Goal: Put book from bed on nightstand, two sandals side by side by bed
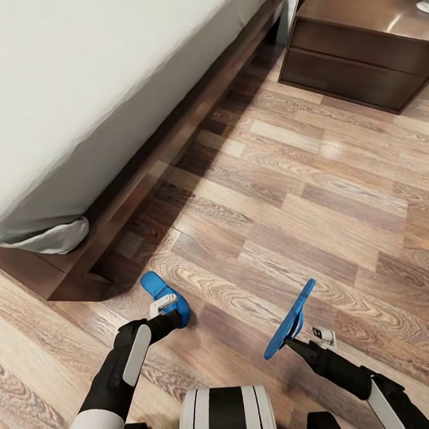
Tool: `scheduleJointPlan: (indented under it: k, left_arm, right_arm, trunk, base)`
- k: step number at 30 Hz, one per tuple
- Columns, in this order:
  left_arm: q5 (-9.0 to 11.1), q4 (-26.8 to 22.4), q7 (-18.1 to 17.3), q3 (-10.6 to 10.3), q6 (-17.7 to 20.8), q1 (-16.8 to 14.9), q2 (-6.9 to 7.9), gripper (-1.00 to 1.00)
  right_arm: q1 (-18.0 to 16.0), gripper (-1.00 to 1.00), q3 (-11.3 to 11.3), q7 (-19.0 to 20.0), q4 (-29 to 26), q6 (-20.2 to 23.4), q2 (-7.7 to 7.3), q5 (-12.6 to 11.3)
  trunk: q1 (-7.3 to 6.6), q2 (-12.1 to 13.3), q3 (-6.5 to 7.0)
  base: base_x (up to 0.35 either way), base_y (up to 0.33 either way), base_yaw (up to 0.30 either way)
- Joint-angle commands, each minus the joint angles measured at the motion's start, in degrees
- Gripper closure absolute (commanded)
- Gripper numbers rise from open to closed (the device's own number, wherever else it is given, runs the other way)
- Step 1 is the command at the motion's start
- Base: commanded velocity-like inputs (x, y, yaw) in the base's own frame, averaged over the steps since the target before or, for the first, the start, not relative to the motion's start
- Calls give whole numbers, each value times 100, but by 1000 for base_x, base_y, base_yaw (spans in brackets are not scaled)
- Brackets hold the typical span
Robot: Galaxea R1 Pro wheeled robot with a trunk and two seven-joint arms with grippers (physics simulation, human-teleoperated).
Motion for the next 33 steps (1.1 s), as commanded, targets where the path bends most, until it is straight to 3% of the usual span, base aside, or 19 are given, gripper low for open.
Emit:
scheduleJointPlan:
  k: [1, 12, 33]
  left_arm:
    - [65, -8, 47, 9, 29, -3, -5, 100]
    - [64, -8, 48, 5, 33, -1, -5, 100]
    - [48, -8, 48, 8, 25, -2, -1, 100]
  right_arm:
    - [-2, 100, 1, 31, 1, 73, -1, -24]
    - [-2, 100, 1, 31, 3, 73, -1, -24]
    - [-2, 100, 1, 31, 5, 73, -1, -24]
  trunk:
    - [2, -3, -26]
    - [30, -18, -270]
    - [30, -18, -270]
  base:
    - [0, 0, 0]
    - [0, 0, 0]
    - [0, 0, 0]
